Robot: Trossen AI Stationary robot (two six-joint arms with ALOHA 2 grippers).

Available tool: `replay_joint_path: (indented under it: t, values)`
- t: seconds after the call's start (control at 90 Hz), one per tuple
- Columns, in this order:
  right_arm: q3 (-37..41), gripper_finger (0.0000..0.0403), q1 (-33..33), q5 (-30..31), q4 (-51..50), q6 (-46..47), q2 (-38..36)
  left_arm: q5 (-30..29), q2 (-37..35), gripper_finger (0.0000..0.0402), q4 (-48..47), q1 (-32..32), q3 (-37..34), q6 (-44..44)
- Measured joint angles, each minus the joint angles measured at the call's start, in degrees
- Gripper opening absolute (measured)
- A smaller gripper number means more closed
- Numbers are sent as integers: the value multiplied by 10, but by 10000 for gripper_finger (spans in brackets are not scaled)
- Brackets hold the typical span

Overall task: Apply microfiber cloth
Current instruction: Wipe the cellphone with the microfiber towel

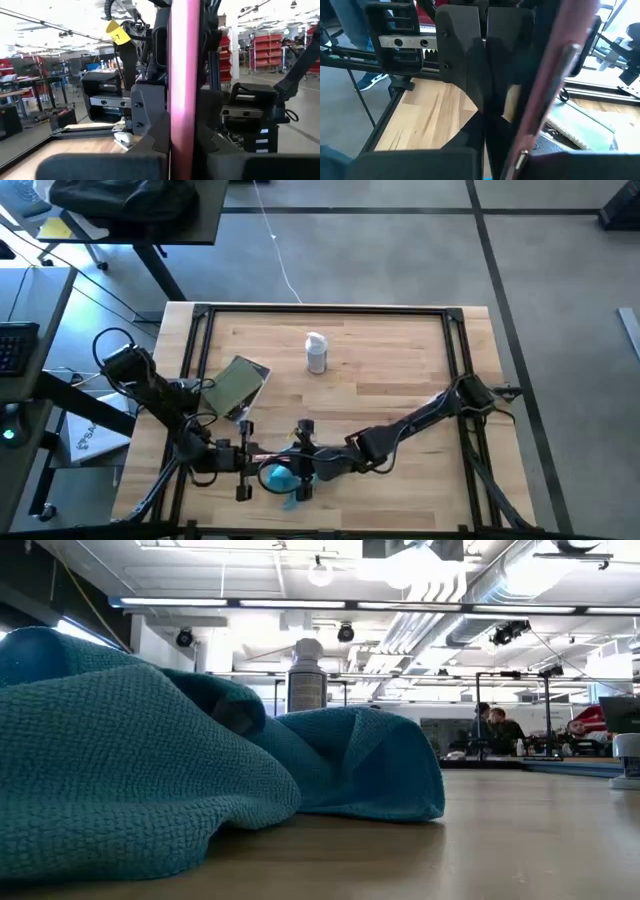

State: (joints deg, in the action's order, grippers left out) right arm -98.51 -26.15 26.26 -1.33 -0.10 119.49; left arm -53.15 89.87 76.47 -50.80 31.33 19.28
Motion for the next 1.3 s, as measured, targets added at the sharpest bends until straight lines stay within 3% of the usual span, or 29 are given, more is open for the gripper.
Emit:
replay_joint_path:
  t: [0.322, 0.444, 0.556, 0.644, 0.733, 0.822, 0.944, 1.033, 1.156, 1.3]
  values:
    - [-10, 135, -6, -27, -190, 79, -18, -172, -69, 2, -1, -73, 0, 108]
    - [23, 149, -12, -70, -164, 112, -1, -262, -99, 2, -7, -129, 0, 174]
    - [53, 151, -16, -39, -112, 132, 18, -351, -119, 2, -5, -178, 0, 218]
    - [57, 151, -12, 3, -101, 131, 48, -364, -123, 2, -6, -202, -1, 229]
    - [58, 151, 0, -11, -83, 121, 86, -367, -122, 1, -10, -211, -6, 226]
    - [53, 151, 11, -56, -70, 132, 120, -368, -119, 1, -34, -211, -13, 199]
    - [43, 144, 19, -72, -94, 162, 139, -369, -119, 1, -42, -204, -32, 135]
    - [41, 107, 19, -60, -108, 161, 139, -361, -119, 1, -42, -194, -55, 49]
    - [41, 19, 16, -66, -125, 139, 128, -323, -119, 1, -43, -172, -84, -90]
    - [5, 4, 17, -90, -151, 112, 93, -302, -119, 1, -49, -145, -109, -250]
